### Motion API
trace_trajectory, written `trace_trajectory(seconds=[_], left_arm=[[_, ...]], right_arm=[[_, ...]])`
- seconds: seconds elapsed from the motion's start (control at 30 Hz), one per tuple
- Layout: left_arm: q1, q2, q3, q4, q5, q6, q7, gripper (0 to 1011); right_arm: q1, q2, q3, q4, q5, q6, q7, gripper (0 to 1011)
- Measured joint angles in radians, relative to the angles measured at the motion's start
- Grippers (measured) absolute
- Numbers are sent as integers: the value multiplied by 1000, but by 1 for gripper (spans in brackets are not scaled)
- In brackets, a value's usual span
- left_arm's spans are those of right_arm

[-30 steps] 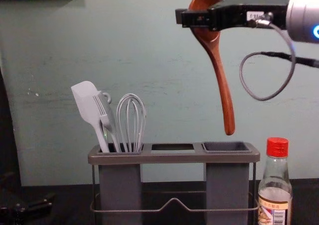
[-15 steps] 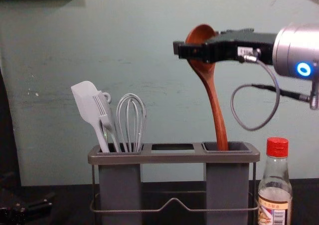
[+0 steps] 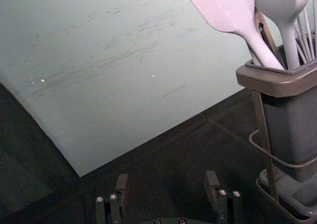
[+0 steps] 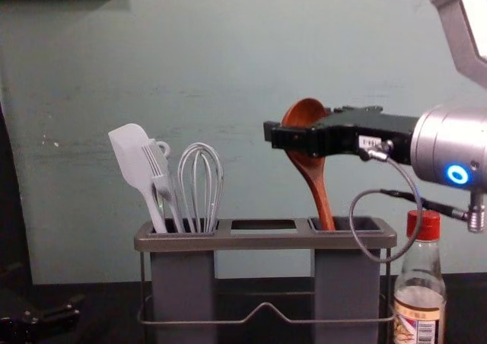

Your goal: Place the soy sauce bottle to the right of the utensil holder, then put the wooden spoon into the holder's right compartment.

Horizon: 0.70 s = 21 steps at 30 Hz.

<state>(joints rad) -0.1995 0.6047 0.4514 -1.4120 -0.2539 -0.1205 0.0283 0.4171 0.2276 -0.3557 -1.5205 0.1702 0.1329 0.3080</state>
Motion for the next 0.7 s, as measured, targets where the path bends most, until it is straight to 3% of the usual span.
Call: trace_trajectory(seconds=[0.7], left_arm=[[0, 0, 0, 0, 0, 0, 0, 1000]], right_arm=[[-52, 11, 3, 18, 18, -25, 2, 837]])
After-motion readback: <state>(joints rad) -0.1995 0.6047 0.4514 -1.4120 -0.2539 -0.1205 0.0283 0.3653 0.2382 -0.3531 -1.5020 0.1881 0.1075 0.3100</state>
